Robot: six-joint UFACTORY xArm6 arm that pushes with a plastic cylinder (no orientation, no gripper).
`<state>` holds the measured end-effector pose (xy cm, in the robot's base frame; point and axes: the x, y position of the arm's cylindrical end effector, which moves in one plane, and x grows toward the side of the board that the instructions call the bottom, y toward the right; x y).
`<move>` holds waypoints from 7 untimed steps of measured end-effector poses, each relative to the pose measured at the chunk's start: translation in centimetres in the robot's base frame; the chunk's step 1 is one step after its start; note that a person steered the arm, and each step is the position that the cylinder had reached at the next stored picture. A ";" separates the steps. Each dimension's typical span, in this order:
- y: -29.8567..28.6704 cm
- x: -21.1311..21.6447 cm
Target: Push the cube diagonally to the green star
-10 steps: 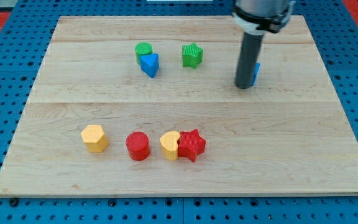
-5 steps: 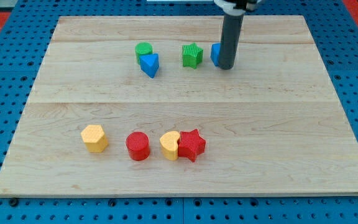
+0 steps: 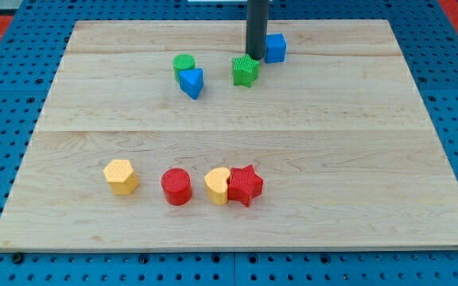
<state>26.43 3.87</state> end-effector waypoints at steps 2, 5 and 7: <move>6.9 -2.2; 8.0 4.0; 10.0 1.5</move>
